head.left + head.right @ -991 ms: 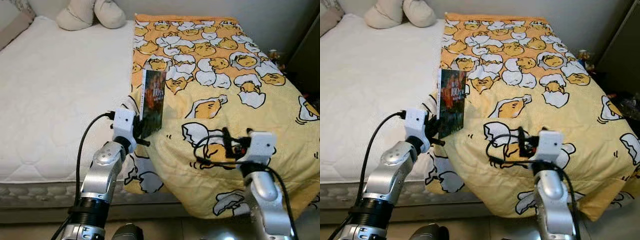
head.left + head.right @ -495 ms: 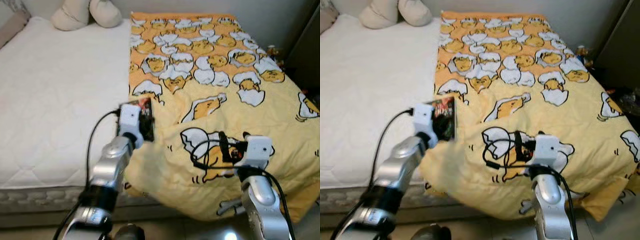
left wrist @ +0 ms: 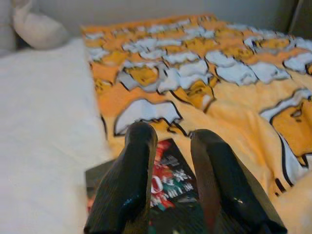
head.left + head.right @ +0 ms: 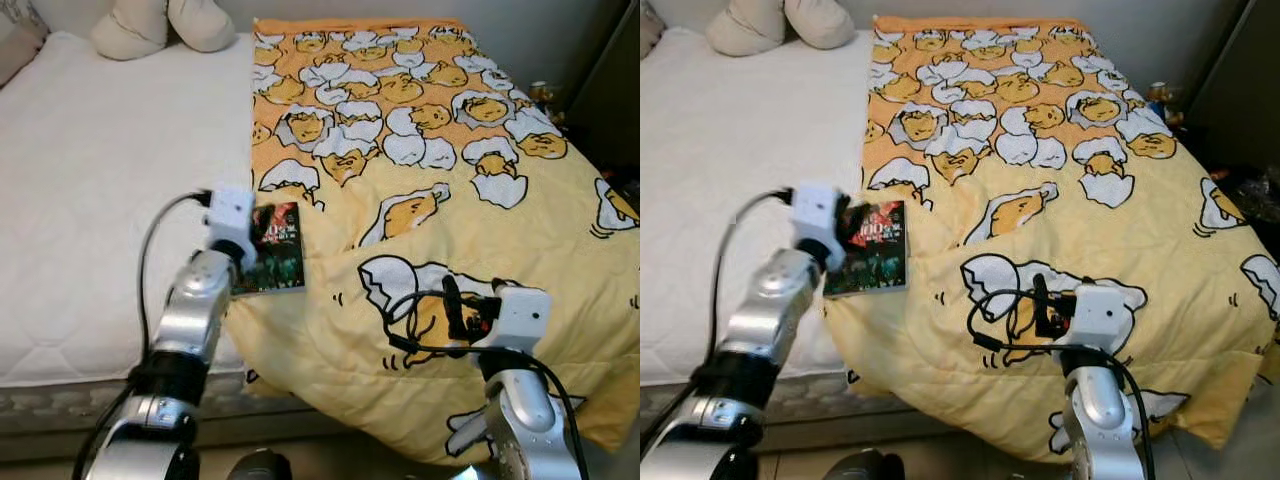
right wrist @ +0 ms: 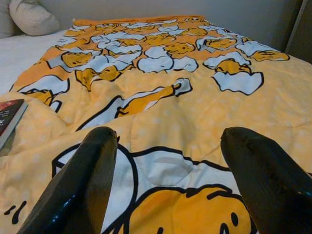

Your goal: Clean up the room

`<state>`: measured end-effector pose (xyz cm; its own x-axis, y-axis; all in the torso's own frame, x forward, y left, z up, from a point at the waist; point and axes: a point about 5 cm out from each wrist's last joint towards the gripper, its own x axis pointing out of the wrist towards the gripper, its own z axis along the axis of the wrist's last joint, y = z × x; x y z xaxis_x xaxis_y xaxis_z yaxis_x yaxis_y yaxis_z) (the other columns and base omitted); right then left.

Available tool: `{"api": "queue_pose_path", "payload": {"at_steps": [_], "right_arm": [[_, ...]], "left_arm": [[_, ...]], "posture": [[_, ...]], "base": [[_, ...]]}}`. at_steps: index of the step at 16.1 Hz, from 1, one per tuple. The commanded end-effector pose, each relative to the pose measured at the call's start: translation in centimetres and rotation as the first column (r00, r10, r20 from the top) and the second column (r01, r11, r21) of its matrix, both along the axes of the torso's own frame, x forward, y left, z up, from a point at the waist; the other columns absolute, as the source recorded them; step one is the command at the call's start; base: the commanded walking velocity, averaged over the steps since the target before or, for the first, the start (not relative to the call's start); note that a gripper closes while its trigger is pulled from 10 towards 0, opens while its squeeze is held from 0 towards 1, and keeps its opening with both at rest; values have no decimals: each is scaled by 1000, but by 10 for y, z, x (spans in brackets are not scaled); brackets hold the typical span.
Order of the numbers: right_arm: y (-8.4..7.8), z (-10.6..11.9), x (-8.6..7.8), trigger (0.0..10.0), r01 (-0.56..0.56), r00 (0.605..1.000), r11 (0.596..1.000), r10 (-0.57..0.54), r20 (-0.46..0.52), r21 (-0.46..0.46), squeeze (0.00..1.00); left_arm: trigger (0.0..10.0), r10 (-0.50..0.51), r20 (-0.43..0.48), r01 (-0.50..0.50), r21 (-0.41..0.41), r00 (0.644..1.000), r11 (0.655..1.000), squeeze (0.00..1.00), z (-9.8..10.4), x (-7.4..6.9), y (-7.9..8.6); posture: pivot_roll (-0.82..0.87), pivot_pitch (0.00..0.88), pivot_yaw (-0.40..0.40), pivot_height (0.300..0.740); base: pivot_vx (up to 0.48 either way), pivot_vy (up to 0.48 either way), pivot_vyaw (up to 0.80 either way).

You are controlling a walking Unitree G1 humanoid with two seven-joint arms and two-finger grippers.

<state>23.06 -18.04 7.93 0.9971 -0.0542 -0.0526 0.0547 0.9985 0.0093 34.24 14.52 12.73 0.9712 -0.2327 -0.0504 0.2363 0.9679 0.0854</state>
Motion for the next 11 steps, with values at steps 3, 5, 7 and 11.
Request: {"api": "queue_pose_path", "payload": {"at_steps": [3, 5, 7, 11], "right_arm": [[2, 5, 7, 10000, -22, 1000, 1000, 22, 18, 10, 39], [6, 5, 12, 10000, -53, 998, 999, 53, 16, 10, 145], [6, 4, 16, 10000, -51, 999, 999, 51, 6, -2, 125], [6, 4, 15, 10000, -59, 998, 998, 59, 13, 0, 59]], "left_arm": [[10000, 110, -86, -114, -54, 990, 992, 0, -22, -18, 17], [10000, 74, -79, -79, -63, 994, 995, 0, -23, -24, 5], [10000, 64, -76, -68, -49, 995, 997, 0, -22, -25, 1], [10000, 61, -77, -65, -47, 995, 997, 0, -20, -24, -1]], "posture": [[45, 56, 29, 740], [66, 50, 10, 740], [66, 50, 10, 740], [64, 51, 11, 740]], "base": [[0, 0, 621], [0, 467, 572], [0, 234, 550], [0, 0, 134]]}}
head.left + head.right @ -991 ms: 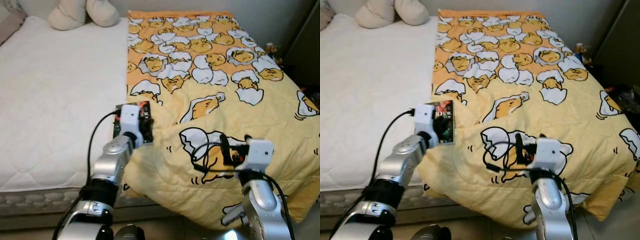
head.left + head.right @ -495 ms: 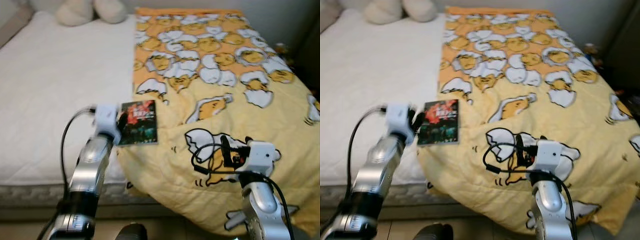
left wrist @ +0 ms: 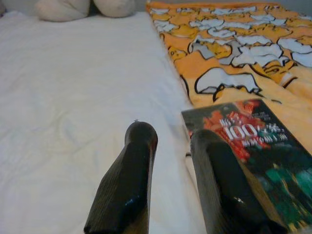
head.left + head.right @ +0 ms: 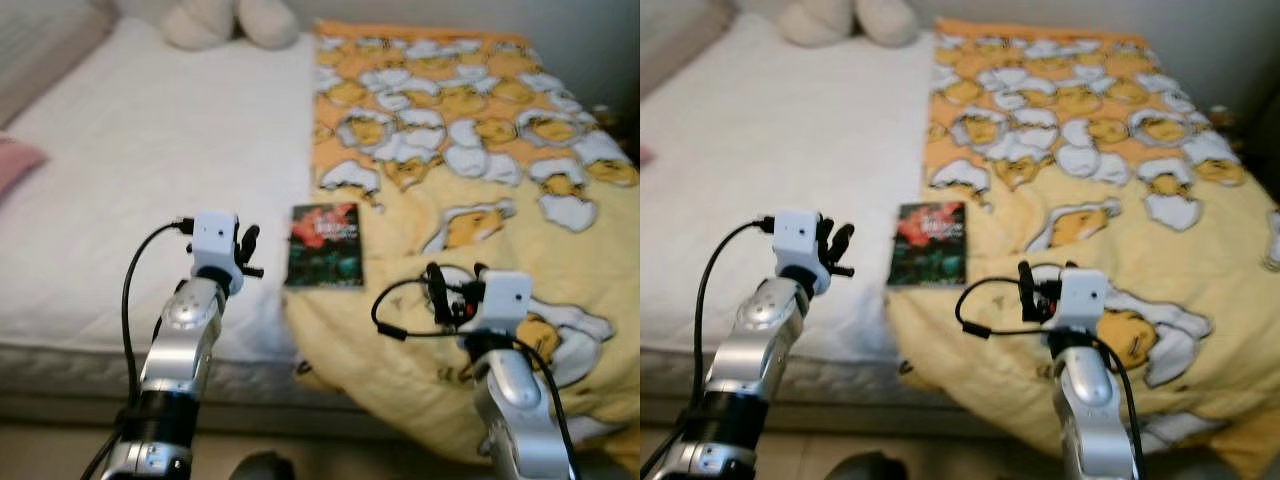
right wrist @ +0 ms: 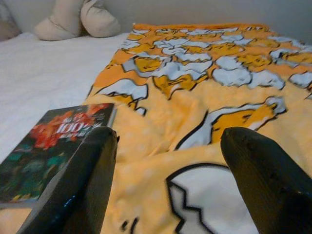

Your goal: Clean up the room

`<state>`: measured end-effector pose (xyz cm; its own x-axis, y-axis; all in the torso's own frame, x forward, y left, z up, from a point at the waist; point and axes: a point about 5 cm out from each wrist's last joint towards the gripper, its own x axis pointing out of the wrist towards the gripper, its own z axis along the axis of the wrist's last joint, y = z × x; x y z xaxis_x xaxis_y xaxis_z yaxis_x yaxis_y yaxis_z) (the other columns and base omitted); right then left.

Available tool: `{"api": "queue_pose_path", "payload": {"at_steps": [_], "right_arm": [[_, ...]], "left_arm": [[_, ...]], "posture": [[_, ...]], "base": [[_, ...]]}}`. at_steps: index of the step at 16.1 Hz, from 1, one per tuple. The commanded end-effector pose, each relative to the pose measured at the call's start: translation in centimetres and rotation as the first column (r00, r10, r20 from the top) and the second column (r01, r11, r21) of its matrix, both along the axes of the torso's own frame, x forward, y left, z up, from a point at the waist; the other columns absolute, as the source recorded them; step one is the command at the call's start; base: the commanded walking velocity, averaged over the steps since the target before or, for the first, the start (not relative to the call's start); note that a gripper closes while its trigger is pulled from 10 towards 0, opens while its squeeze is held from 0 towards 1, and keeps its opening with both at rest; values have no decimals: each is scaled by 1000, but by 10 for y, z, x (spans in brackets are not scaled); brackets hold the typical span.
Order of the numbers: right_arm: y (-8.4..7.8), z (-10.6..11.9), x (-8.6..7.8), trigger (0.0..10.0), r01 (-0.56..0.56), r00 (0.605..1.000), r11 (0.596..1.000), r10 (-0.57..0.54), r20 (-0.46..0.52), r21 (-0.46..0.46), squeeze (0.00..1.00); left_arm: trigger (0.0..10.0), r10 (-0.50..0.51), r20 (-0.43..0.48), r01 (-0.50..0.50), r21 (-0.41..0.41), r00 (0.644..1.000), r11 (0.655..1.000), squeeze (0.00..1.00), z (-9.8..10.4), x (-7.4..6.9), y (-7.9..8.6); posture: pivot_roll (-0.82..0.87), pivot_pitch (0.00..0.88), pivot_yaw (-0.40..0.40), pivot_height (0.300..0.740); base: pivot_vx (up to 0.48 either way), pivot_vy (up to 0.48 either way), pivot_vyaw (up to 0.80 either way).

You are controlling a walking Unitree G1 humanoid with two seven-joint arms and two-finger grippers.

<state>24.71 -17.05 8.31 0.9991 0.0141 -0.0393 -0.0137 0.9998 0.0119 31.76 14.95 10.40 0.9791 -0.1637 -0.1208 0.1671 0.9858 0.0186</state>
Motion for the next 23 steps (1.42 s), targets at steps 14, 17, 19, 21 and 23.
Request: {"api": "queue_pose_path", "payload": {"at_steps": [14, 17, 19, 21, 23], "right_arm": [[-3, -8, -18, 10000, 65, 997, 998, -65, -30, -13, 94], [-1, -7, -21, 10000, 62, 998, 998, -63, -18, -20, 90], [0, -8, -24, 10000, 60, 998, 998, -61, -20, -20, 90], [0, -7, -24, 10000, 57, 998, 998, -58, -22, -22, 90], [0, -7, -25, 10000, 52, 998, 998, -52, -23, -23, 94]], "left_arm": [[10000, -98, 3, 98, 39, 995, 994, 0, 11, 21, -14], [10000, -107, -2, 107, 36, 994, 994, 0, 9, 22, -17], [10000, -91, -6, 91, -15, 996, 996, 0, 9, 24, -17], [10000, -73, -15, 72, -32, 997, 997, 0, 9, 29, -20], [10000, -91, 21, 91, -9, 996, 996, 0, 16, 32, -27]], "posture": [[15, 96, 54, 740], [10, 104, 56, 740], [8, 110, 55, 740], [6, 114, 54, 740], [0, 118, 53, 740]], "base": [[0, 0, 162], [0, 0, -392], [259, 0, 0], [472, 0, 0], [480, 0, 0]]}}
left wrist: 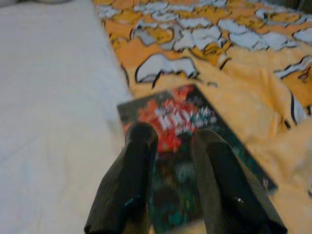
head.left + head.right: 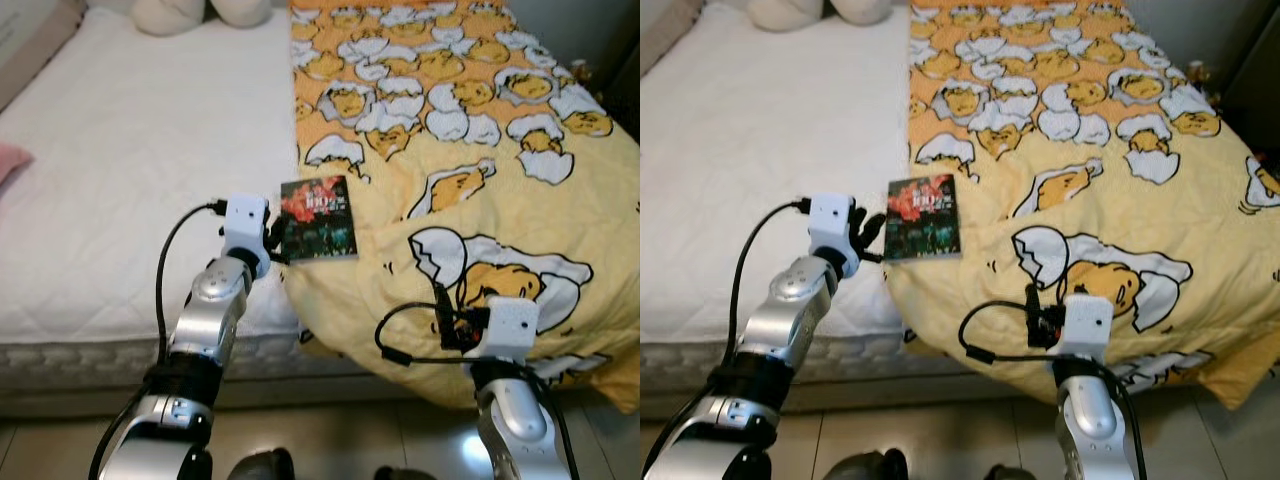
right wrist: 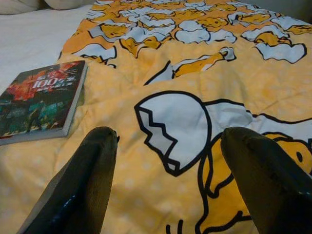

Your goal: Clean up the room

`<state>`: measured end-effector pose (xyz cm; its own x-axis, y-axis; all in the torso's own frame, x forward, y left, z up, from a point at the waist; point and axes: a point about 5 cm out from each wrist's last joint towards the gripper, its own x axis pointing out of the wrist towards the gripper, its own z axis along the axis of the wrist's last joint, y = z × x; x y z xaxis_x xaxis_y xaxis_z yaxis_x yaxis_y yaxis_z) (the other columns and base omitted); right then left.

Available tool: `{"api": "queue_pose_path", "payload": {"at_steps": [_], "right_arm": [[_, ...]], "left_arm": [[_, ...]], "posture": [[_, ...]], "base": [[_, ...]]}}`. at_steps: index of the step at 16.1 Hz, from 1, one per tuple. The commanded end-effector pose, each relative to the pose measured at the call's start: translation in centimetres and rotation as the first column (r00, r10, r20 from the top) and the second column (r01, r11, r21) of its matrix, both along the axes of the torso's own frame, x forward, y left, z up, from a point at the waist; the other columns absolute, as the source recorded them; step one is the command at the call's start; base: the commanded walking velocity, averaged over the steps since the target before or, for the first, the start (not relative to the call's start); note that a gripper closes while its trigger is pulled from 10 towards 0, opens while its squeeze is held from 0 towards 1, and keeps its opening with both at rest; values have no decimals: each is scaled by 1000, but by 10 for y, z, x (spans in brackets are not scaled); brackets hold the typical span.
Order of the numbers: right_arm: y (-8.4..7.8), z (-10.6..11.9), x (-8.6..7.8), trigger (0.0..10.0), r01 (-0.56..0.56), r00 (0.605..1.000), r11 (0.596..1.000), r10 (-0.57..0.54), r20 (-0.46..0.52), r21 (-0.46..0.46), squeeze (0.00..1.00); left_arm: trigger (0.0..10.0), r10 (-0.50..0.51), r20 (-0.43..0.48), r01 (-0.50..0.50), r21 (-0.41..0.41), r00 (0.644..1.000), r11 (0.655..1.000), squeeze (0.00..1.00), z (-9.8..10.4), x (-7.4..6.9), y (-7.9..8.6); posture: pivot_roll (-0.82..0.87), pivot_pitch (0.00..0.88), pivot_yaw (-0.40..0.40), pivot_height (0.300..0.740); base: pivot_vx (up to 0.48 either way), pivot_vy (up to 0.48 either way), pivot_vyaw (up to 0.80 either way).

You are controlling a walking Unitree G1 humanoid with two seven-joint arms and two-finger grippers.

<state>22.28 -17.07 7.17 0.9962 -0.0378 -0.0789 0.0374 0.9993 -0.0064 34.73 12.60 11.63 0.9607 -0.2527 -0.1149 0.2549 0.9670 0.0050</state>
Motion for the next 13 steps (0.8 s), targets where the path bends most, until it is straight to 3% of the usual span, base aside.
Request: {"api": "queue_pose_path", "payload": {"at_steps": [1, 2, 6, 11, 13], "right_arm": [[0, 5, -1, 10000, 0, 1000, 1000, 0, 15, -5, 94], [1, 4, -3, 10000, -2, 1000, 1000, 2, 12, -5, 90], [4, 2, -9, 10000, -19, 1000, 1000, 19, -4, -6, 106], [1, 4, -10, 10000, -13, 1000, 1000, 13, -3, -15, 235], [1, 2, -11, 10000, 6, 1000, 1000, -6, -20, -13, 125]], "left_arm": [[10000, 4, 20, -3, -7, 1000, 1000, 0, 5, 4, -5], [10000, 3, 45, -1, -50, 999, 999, 1000, 10, 4, -5], [10000, 136, -61, -144, -158, 989, 977, 1000, 7, 19, 10], [10000, 129, -69, -138, -154, 989, 978, 1000, 10, 26, 20], [10000, 79, -69, -89, -159, 994, 983, 1000, 9, 28, 13]], "posture": [[-1, 118, 53, 740], [-6, 121, 52, 740], [-14, 128, 50, 740], [-15, 136, 50, 740], [-20, 145, 56, 740]], "base": [[0, 0, 0], [0, 0, 0], [0, 0, 0], [0, 0, 711], [0, 0, 0]]}}
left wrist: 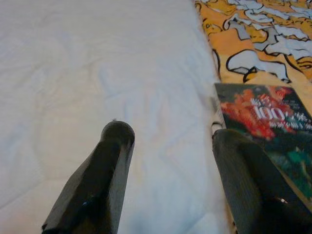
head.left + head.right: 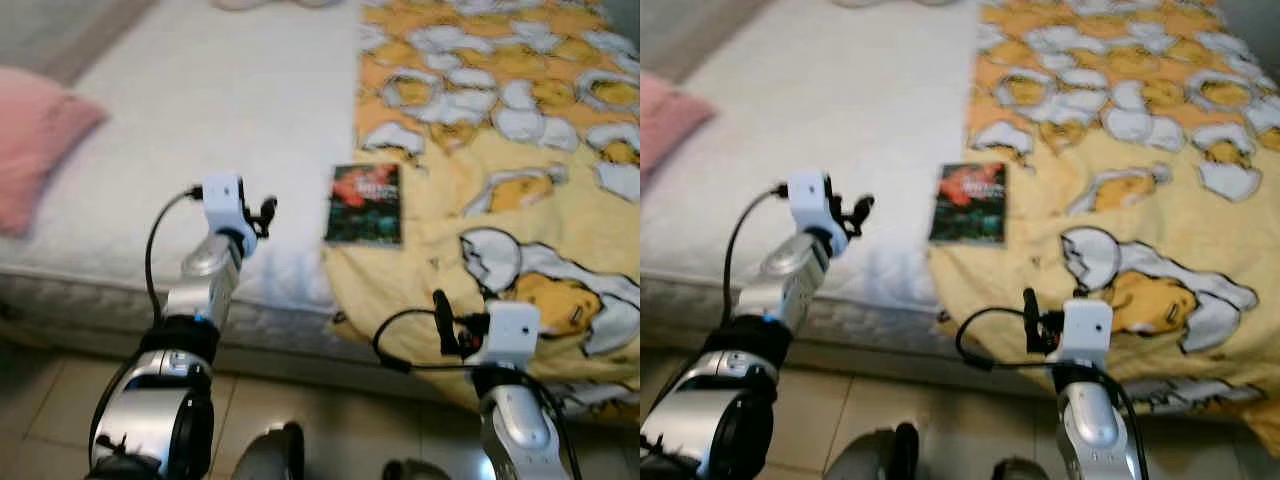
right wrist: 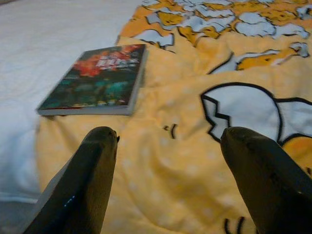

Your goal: Clean up the room

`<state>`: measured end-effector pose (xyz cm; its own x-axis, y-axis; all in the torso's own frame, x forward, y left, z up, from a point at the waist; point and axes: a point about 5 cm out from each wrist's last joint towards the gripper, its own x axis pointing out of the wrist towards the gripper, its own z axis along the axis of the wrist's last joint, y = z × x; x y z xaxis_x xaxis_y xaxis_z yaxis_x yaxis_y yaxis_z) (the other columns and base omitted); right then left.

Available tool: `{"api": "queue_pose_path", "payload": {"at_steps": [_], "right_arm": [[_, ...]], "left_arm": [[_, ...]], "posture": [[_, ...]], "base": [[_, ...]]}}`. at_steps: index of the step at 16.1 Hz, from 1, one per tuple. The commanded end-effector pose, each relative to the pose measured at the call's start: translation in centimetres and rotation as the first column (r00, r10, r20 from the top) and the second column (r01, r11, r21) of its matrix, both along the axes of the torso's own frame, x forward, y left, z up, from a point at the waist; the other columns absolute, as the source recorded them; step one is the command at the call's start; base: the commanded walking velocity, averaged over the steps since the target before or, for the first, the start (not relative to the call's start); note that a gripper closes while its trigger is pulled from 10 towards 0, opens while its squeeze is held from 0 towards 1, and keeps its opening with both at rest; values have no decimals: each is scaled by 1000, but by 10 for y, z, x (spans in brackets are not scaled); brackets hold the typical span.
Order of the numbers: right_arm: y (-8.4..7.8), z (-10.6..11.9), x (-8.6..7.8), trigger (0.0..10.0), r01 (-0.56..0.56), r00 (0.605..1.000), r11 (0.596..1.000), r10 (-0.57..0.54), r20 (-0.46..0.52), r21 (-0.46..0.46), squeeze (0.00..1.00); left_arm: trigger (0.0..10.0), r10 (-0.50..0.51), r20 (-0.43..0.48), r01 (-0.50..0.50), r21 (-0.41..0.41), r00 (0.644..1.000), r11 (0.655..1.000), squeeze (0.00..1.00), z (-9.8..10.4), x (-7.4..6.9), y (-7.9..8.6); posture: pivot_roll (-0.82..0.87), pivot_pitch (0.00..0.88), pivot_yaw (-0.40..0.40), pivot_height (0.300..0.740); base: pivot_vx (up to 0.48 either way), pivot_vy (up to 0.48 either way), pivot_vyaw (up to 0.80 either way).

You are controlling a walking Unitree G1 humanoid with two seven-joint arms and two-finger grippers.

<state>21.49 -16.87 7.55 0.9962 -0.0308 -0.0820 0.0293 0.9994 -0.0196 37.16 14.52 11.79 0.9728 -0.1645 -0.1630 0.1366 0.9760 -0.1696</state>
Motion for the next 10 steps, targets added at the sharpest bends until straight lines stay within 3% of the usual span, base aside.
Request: {"api": "queue_pose_path", "payload": {"at_steps": [1, 3, 4, 10], "right_arm": [[-1, -2, -3, 10000, 21, 1000, 1000, -21, -17, 0, 86], [-1, -2, -4, 10000, 33, 999, 999, -33, -16, -4, 67], [-2, -1, -4, 10000, 37, 999, 999, -37, -7, -7, 71], [-1, 0, -4, 10000, 47, 999, 999, -47, 0, -6, 82]], "left_arm": [[10000, -53, 27, 53, 15, 998, 998, 1000, 7, 4, -11], [10000, -119, 32, 117, 63, 992, 991, 1000, 6, 2, -21], [10000, -148, 53, 145, 45, 988, 988, 1000, 6, 1, -25], [10000, -230, 95, 219, 113, 968, 969, 1000, 7, -1, -35]], "posture": [[-22, 144, 59, 740], [-28, 144, 64, 740], [-30, 142, 67, 740], [-38, 142, 69, 740]], "base": [[0, 0, 0], [0, 0, 0], [0, 0, 0], [0, 0, 0]]}}
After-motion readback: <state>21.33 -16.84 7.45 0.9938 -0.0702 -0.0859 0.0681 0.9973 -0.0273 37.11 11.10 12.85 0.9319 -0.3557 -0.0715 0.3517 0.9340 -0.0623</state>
